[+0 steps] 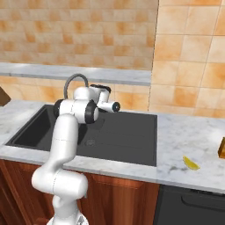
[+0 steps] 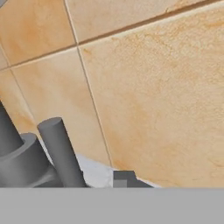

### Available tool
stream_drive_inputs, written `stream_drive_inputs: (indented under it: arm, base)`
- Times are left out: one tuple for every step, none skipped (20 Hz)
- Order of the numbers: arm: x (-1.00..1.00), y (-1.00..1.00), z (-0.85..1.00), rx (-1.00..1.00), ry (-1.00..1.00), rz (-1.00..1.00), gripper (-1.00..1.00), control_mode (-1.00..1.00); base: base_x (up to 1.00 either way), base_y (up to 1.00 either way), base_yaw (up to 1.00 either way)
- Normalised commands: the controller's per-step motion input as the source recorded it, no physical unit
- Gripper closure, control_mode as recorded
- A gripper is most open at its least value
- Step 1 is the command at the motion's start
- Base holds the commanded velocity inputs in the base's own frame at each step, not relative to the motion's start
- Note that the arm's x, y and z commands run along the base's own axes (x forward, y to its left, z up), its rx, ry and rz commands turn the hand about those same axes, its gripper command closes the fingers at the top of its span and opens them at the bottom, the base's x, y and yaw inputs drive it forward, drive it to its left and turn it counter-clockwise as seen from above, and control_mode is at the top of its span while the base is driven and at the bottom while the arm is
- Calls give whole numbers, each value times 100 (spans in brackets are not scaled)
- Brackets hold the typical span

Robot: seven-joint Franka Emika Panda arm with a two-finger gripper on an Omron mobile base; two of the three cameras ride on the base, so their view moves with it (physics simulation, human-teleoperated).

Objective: Turn on the sink faucet. Then move the lemon wedge from the counter to the sink. Turn off the sink. Move the vegetable from the sink to the pot next to the stove. Finally move the pot to the rear left burner.

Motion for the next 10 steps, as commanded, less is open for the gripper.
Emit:
stream_drive_inputs:
  arm:
    - [0, -55, -42, 6, 14, -6, 100, -100]
    - [0, -56, -44, 6, 15, -7, 100, -100]
    - [0, -58, -45, 7, 16, -7, 100, -100]
    - [0, -58, -47, 7, 16, -8, 100, -100]
    - [-1, -59, -48, 7, 16, -9, 100, -100]
    - [-2, -60, -49, 7, 16, -9, 100, -100]
    - [-4, -61, -51, 7, 15, -9, 100, -100]
    - [-6, -62, -51, 8, 15, -9, 100, -100]
    - [-7, -62, -54, 8, 14, -10, 100, -100]
    - [-10, -63, -54, 8, 14, -10, 100, -100]
  base:
    - [0, 0, 0]
    - [0, 0, 0]
    - [0, 0, 0]
    - [0, 0, 0]
    - [0, 0, 0]
    - [0, 0, 0]
    - [0, 0, 0]
    - [0, 0, 0]
    - [0, 0, 0]
    - [0, 0, 0]
